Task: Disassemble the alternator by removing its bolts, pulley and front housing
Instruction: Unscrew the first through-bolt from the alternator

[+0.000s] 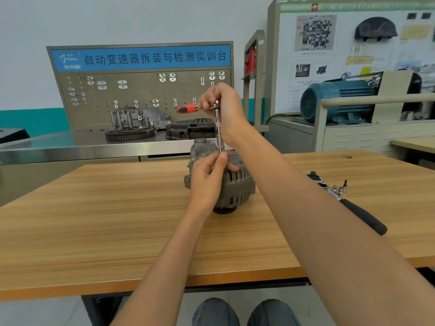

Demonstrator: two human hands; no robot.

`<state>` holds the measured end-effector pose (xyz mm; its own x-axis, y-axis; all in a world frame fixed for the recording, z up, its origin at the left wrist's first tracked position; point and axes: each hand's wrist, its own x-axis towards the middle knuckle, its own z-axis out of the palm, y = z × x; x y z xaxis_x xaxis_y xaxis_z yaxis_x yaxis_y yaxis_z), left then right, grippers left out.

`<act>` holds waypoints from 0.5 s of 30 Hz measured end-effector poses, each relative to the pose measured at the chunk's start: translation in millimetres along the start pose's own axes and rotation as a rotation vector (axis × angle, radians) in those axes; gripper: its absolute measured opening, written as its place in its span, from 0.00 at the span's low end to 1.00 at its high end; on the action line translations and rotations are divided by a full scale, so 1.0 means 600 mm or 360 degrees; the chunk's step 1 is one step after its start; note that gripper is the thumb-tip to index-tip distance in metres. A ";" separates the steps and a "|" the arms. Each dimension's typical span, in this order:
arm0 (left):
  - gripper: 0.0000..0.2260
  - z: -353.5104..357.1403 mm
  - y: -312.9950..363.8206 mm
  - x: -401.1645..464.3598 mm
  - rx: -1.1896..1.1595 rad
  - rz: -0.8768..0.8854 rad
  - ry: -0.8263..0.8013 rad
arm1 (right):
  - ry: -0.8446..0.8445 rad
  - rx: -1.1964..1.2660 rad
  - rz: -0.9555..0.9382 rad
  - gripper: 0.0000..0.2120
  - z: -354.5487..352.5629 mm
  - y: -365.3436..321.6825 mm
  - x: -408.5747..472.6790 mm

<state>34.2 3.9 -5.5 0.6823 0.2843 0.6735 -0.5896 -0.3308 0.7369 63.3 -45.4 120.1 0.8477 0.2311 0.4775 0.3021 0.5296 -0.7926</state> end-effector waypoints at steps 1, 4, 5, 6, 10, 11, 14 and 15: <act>0.14 -0.001 0.001 -0.001 -0.0014 -0.0020 -0.0001 | 0.0030 -0.0166 -0.0100 0.18 0.005 0.006 -0.002; 0.22 -0.002 -0.004 0.000 -0.0059 -0.0197 0.0071 | 0.0204 -0.1078 -0.0747 0.15 0.013 0.042 -0.021; 0.21 -0.001 -0.007 0.001 -0.0071 -0.0248 0.0091 | 0.0361 -0.1415 -0.0978 0.12 0.015 0.055 -0.027; 0.13 0.000 -0.009 0.003 -0.0082 -0.0263 0.0084 | 0.0563 -0.1686 -0.1132 0.09 0.018 0.063 -0.031; 0.08 -0.001 -0.010 0.004 -0.0099 -0.0219 0.0062 | 0.0658 -0.1644 -0.1154 0.10 0.026 0.061 -0.029; 0.11 -0.001 -0.009 0.004 -0.0118 -0.0206 0.0061 | 0.0543 -0.1444 -0.1034 0.13 0.026 0.053 -0.027; 0.18 -0.003 -0.002 0.001 -0.0124 -0.0125 -0.0029 | 0.0250 -0.0654 -0.0447 0.18 0.019 0.025 -0.016; 0.17 -0.003 -0.001 0.000 -0.0103 -0.0080 -0.0045 | 0.0155 -0.0390 -0.0246 0.17 0.012 0.017 -0.011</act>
<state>33.8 5.9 -5.7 0.7232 0.2736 0.6342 -0.5802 -0.2576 0.7727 57.5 -35.4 111.5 0.8178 0.0778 0.5702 0.5166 0.3372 -0.7870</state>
